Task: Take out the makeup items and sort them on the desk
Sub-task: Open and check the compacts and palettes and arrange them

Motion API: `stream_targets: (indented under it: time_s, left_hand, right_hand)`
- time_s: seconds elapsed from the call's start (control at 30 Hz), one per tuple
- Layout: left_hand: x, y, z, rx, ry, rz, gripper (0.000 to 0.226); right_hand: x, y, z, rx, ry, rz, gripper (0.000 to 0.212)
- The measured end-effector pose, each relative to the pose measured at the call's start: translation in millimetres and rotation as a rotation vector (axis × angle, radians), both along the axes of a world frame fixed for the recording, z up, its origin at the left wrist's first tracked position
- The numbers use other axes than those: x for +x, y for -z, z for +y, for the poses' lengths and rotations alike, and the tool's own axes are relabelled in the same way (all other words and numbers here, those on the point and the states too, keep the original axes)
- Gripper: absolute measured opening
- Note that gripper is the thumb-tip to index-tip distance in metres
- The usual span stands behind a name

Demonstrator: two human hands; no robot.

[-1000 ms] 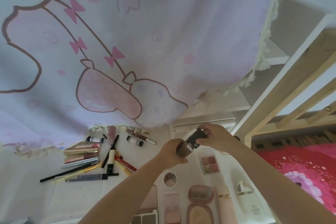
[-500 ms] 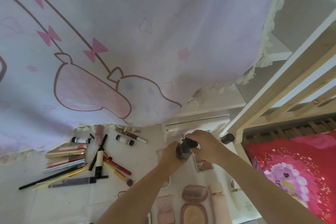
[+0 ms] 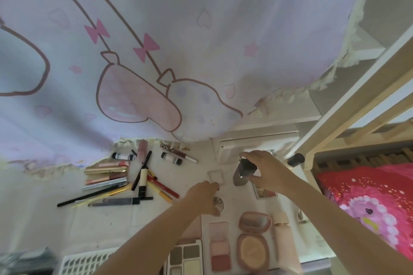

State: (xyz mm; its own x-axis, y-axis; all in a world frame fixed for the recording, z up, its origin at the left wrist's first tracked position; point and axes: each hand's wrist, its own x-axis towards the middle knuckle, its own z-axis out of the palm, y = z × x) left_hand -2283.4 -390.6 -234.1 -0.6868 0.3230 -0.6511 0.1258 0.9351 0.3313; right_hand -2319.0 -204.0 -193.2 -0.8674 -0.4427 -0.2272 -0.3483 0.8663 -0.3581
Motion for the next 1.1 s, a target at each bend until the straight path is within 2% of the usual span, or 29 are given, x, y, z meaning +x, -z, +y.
stream_targets:
  time_s: [0.1, 0.17, 0.27, 0.37, 0.5, 0.57, 0.63, 0.7, 0.77, 0.83, 0.93, 1.0, 1.1]
  left_hand:
    - [3, 0, 6, -0.078, 0.048, -0.001, 0.067]
    - [5, 1, 9, -0.130, 0.097, 0.024, 0.060]
    - [4, -1, 12, -0.123, 0.074, 0.099, 0.047]
    - [0, -9, 8, 0.046, -0.114, 0.160, 0.057]
    - [-5, -40, -5, 0.342, -0.346, 0.301, 0.057]
    - [-1, -55, -12, 0.481, -0.409, 0.374, 0.052]
    - [6, -69, -18, 0.583, -0.451, 0.422, 0.052]
    - [12, -79, -20, 0.650, -0.442, 0.468, 0.053]
    - [18, -88, -19, 0.734, -0.453, 0.472, 0.057]
    - [22, -98, -18, 0.811, -0.476, 0.492, 0.058]
    - [24, -107, -16, 0.920, -0.498, 0.535, 0.042]
    - [25, -111, -11, 0.904, -0.459, 0.604, 0.037]
    - [26, -111, 4, 0.774, -0.323, 0.789, 0.065]
  right_hand:
    - [8, 1, 4, -0.019, 0.023, 0.118, 0.054]
    - [14, 0, 7, -0.010, 0.025, 0.273, 0.052]
    - [18, -3, 9, -0.019, 0.051, 0.384, 0.050]
    - [21, -9, 10, -0.080, 0.076, 0.486, 0.032]
    - [31, -21, -1, -0.252, 0.136, 0.552, 0.026]
    - [38, -26, -11, -0.375, 0.164, 0.457, 0.016]
    - [45, -35, -21, -0.537, 0.221, 0.273, 0.019]
    - [50, -43, -30, -0.619, 0.249, 0.126, 0.019]
    - [51, -51, -35, -0.660, 0.266, 0.052, 0.011]
    - [51, -63, -38, -0.749, 0.347, -0.042, 0.019]
    - [50, -80, -42, -0.975, 0.523, -0.241, 0.030]
    - [49, -90, -48, -1.016, 0.596, -0.381, 0.023]
    - [49, -104, -57, -0.984, 0.712, -0.518, 0.026]
